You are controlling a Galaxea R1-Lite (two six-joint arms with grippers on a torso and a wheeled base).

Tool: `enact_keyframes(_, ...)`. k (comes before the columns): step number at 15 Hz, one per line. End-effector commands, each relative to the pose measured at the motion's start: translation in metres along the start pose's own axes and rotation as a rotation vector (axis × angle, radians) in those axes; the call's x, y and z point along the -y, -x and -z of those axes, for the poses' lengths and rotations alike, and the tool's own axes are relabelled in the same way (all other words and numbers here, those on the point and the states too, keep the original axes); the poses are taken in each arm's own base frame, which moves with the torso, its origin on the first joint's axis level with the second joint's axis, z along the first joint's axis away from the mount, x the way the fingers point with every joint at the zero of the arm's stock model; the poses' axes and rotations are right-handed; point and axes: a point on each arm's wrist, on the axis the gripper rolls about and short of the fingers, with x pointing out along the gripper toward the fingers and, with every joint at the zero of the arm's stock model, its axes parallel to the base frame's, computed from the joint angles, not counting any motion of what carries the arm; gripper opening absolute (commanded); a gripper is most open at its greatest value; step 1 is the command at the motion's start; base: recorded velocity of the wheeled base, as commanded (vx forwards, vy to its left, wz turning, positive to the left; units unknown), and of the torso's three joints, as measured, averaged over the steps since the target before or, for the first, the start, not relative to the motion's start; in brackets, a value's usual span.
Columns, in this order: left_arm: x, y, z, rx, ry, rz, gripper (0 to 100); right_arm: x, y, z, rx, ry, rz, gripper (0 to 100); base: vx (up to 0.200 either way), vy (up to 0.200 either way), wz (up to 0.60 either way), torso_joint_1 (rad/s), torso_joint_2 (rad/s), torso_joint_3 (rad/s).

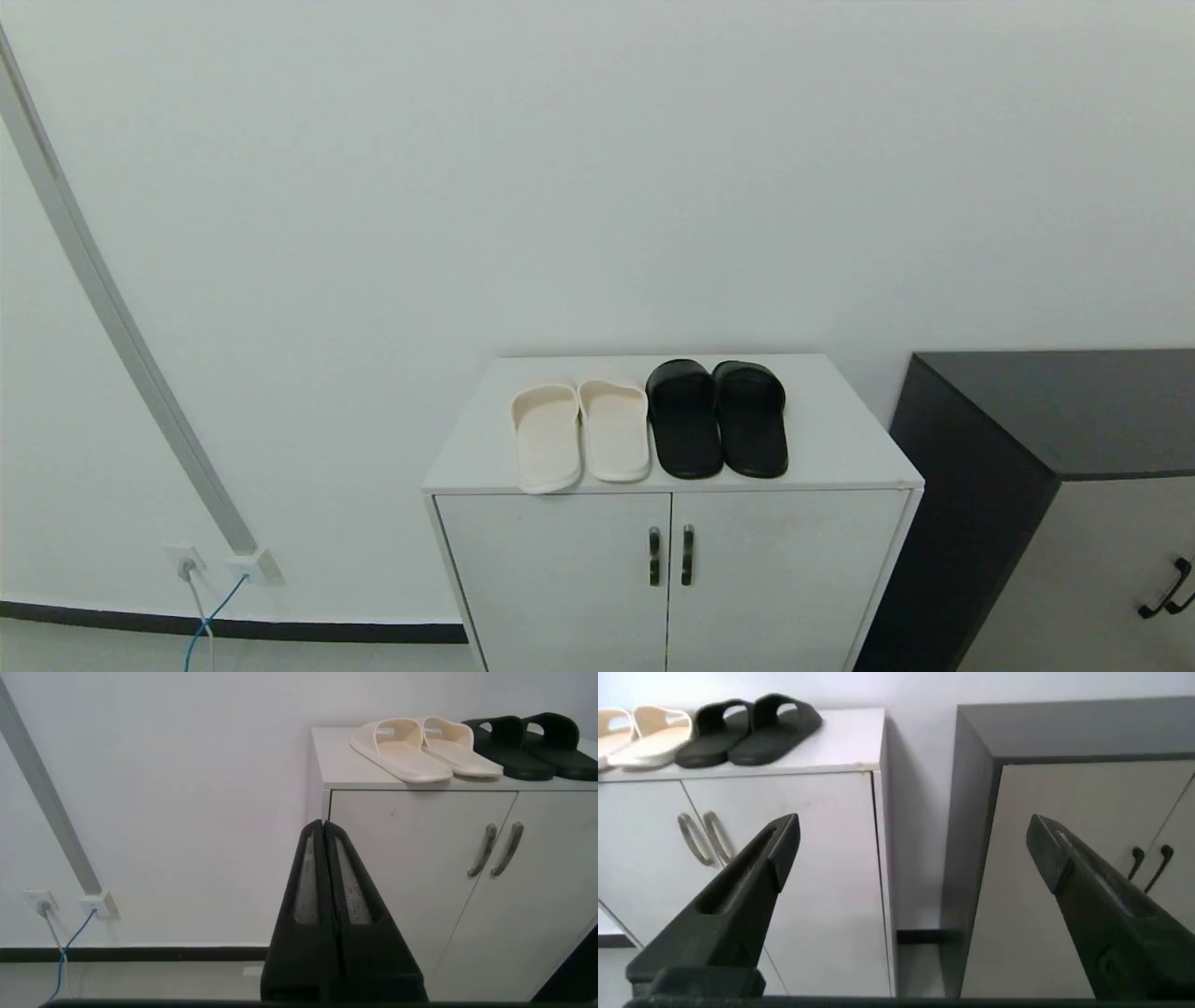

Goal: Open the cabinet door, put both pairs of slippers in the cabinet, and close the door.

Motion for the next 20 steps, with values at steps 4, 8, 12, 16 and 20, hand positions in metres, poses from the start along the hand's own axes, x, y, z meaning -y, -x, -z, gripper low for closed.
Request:
enact_keyframes(4, 0.000, 0.000, 0.000, 0.000, 0.002, -0.001, 0, -0.002, -0.020, -0.047, -0.129, -0.077, -0.108, 100, 0.000, 0.000, 0.00, 0.000, 0.00, 0.000)
enact_keyframes(8, 0.000, 0.000, 0.000, 0.000, 0.002, -0.001, 0, -0.005, -0.072, -0.066, -0.255, -0.090, -0.217, 100, 0.000, 0.000, 0.00, 0.000, 0.00, 0.000)
enact_keyframes(12, 0.000, 0.000, 0.000, 0.000, 0.001, -0.001, 0, -0.018, -0.121, -0.087, -0.303, -0.081, -0.315, 100, 0.000, 0.000, 0.00, 0.000, 0.00, 0.000)
enact_keyframes(16, 0.000, 0.000, 0.000, 0.000, 0.001, -0.001, 0, -0.042, -0.155, -0.095, -0.376, -0.071, -0.376, 100, 0.000, 0.000, 0.00, 0.000, 0.00, 0.000)
enact_keyframes(20, 0.000, 0.000, 0.000, 0.000, 0.001, -0.001, 0, -0.080, -0.188, -0.090, -0.393, -0.086, -0.398, 100, 0.000, 0.000, 0.00, 0.000, 0.00, 0.000)
